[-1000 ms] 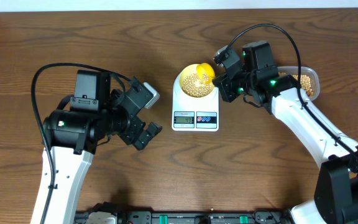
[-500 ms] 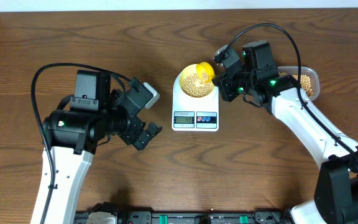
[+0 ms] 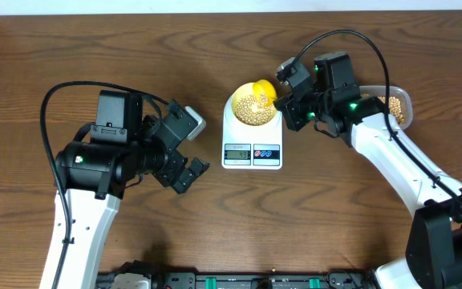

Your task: Scoop item into bowl and weigh 50g on scale

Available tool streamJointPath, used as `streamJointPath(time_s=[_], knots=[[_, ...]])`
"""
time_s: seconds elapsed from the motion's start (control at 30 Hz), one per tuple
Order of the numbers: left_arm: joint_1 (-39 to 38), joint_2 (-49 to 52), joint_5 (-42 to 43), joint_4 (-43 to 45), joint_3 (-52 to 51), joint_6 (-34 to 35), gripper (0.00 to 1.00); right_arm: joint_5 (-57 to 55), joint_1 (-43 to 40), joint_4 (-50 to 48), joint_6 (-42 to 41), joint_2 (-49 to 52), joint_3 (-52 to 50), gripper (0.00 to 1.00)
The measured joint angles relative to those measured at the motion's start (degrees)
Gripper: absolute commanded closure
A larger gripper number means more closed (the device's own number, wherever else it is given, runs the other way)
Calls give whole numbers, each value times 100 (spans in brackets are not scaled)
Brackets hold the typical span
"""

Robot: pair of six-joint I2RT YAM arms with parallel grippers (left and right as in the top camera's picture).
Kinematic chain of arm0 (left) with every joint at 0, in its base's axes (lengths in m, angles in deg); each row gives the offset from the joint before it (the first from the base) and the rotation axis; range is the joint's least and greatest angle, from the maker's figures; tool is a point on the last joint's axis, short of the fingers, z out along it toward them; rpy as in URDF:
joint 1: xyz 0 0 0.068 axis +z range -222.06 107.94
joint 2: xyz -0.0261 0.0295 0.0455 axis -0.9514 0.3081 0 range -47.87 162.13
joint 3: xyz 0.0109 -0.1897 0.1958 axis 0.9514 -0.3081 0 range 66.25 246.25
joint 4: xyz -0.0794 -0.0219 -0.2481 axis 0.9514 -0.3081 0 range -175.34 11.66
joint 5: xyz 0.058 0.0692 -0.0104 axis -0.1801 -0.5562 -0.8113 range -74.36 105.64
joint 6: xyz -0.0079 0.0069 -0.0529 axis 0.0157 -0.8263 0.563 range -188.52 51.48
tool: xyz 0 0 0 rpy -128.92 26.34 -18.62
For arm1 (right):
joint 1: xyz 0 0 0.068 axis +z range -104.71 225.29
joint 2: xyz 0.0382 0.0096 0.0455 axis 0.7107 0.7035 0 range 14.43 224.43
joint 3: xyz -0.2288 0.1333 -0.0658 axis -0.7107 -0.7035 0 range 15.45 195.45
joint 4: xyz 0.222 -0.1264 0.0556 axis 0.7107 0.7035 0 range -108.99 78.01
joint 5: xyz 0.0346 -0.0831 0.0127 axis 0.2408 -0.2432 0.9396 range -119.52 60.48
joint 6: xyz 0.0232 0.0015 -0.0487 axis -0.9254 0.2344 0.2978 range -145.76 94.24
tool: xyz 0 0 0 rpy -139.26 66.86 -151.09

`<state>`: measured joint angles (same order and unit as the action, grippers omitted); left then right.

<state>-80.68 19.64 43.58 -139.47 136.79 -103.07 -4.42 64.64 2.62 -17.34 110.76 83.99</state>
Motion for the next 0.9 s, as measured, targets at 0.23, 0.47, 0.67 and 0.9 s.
streamJointPath(time_s=[0.23, 0.47, 0.67, 0.9], knots=[[0, 0, 0, 0, 0, 0, 0, 44, 0, 0, 2, 0, 0, 99], [0, 0, 0, 0, 0, 0, 0, 120, -28, 0, 0, 0, 0, 99], [0, 0, 0, 0, 0, 0, 0, 140, -28, 0, 0, 0, 0, 99], [0, 0, 0, 0, 0, 0, 0, 111, -37, 0, 0, 0, 0, 99]])
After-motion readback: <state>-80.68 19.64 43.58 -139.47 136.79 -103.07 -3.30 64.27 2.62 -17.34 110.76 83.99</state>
